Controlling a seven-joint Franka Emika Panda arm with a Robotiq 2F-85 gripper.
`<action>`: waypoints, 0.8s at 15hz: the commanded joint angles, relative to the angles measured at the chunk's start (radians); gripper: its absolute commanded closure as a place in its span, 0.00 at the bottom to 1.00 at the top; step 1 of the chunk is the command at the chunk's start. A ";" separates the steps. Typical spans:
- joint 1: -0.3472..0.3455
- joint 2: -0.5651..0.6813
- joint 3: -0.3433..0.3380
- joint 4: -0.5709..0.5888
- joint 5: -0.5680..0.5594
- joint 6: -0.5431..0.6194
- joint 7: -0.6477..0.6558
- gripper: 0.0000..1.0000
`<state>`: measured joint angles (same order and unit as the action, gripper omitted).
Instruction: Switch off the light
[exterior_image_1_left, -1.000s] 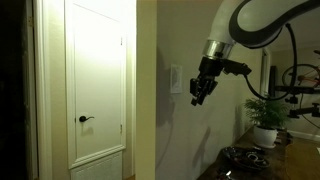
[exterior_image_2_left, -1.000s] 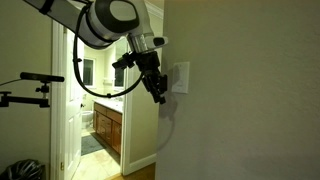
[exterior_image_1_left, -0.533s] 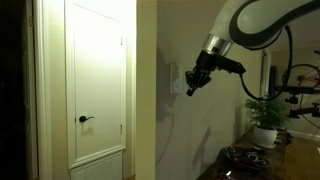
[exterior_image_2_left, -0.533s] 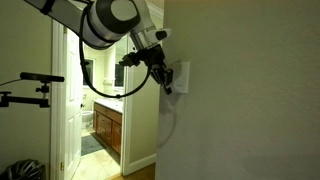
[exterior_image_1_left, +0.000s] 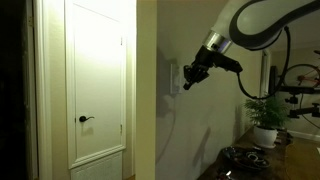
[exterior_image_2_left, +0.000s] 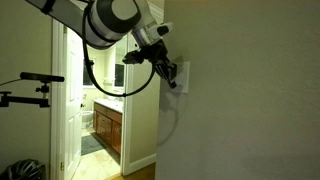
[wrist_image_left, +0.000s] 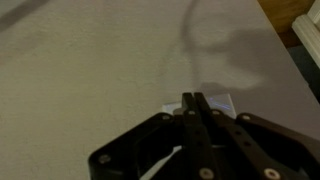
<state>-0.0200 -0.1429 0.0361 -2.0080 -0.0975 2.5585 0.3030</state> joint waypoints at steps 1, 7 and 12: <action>-0.005 0.022 0.005 0.021 0.000 0.047 0.031 0.94; 0.001 0.072 0.010 0.068 -0.007 0.080 0.042 0.93; 0.007 0.091 0.006 0.086 -0.017 0.082 0.041 0.93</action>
<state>-0.0154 -0.0678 0.0438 -1.9406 -0.0980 2.6207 0.3185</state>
